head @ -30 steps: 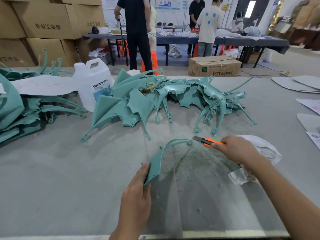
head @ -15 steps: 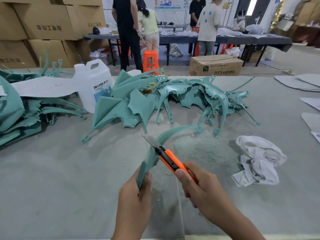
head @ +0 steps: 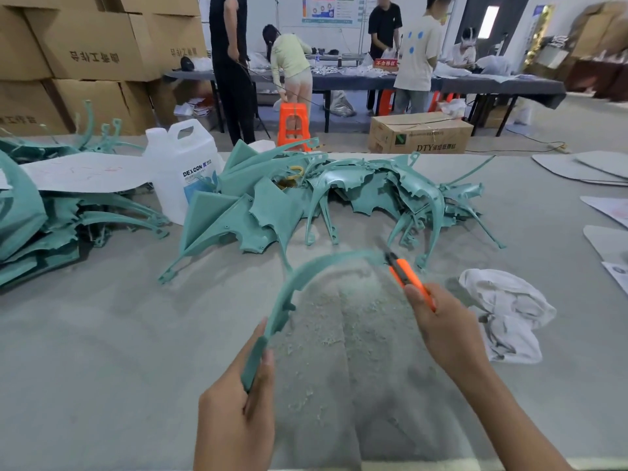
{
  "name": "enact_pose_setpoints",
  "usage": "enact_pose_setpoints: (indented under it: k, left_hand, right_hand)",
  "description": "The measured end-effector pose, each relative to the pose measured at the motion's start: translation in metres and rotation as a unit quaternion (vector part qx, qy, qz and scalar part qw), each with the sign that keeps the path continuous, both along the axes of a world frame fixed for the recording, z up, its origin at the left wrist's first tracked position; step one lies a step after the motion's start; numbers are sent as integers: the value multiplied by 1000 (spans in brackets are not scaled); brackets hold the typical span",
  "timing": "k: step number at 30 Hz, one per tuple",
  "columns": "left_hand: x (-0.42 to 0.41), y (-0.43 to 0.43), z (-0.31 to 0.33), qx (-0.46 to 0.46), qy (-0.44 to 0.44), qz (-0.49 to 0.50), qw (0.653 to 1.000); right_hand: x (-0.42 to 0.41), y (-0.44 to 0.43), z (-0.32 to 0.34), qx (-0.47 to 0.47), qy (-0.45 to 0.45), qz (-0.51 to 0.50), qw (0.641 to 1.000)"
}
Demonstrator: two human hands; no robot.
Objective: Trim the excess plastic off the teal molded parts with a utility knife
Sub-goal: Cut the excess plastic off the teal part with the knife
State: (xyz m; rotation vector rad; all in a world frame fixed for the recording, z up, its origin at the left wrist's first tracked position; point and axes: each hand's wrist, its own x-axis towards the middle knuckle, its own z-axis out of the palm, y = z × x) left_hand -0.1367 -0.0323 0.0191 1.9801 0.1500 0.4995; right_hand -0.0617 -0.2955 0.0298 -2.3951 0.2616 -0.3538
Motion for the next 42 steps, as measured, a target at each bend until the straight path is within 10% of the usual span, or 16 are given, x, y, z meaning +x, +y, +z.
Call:
enact_pose_setpoints:
  k: [9,19,25,33,42]
  left_hand:
    - [-7,-10,8,-15,-12,-3,1000]
    - [-18,2,-6,-15,-4,12,1000]
    - [-11,-2,-6,-41,-7,23,999]
    - [-22,5,-7,-1,-33,47,998]
    - [-18,0,-13,-44,-31,45,998]
  right_hand:
    - [-38,58,6,60,-70,170,981]
    - [13,7,1,-35,-23,-9,999]
    - [-37,71,-7,70,-49,212,973]
    - [12,8,-20,5,26,0,1000]
    - [-16,54,-32,86,-55,137,985]
